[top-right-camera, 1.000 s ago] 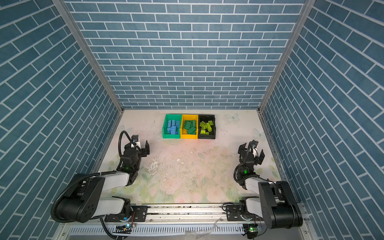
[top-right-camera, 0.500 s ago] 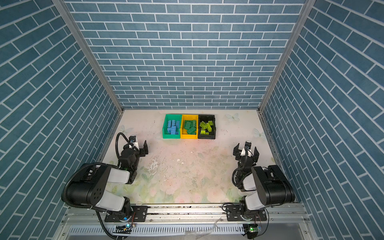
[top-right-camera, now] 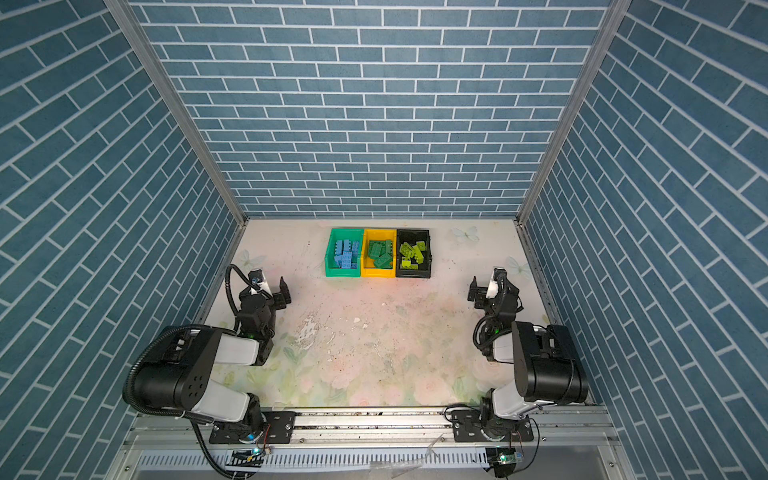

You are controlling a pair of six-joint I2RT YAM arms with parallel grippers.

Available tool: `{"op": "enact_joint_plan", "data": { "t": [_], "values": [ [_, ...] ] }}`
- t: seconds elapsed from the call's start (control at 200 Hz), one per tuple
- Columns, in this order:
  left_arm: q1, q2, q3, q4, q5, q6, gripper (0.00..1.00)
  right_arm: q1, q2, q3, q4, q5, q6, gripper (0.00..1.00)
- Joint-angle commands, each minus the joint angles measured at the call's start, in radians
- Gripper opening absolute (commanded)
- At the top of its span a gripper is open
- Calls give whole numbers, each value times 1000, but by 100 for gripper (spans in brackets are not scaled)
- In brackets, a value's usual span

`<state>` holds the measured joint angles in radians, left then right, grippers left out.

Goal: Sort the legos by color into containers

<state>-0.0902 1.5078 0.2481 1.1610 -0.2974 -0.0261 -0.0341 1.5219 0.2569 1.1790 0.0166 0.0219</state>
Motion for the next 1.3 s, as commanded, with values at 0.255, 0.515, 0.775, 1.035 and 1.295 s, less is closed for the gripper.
{"op": "enact_joint_plan", "data": {
  "t": [0.255, 0.515, 0.775, 1.035, 1.295],
  "values": [
    [-5, 0, -9, 40, -31, -8, 88, 26, -3, -13, 13, 51, 8, 99],
    [-6, 0, -9, 39, -31, -9, 88, 23, -4, 1, -19, 20, 6, 99],
    [-5, 0, -9, 40, -31, -9, 88, 20, -4, 4, -23, -10, -4, 99],
    [-5, 0, -9, 39, -31, -9, 88, 20, -5, 4, -23, -13, -3, 99],
    [-5, -1, -9, 40, -32, -8, 88, 12, -3, 7, -27, -13, 6, 99]
  ]
}}
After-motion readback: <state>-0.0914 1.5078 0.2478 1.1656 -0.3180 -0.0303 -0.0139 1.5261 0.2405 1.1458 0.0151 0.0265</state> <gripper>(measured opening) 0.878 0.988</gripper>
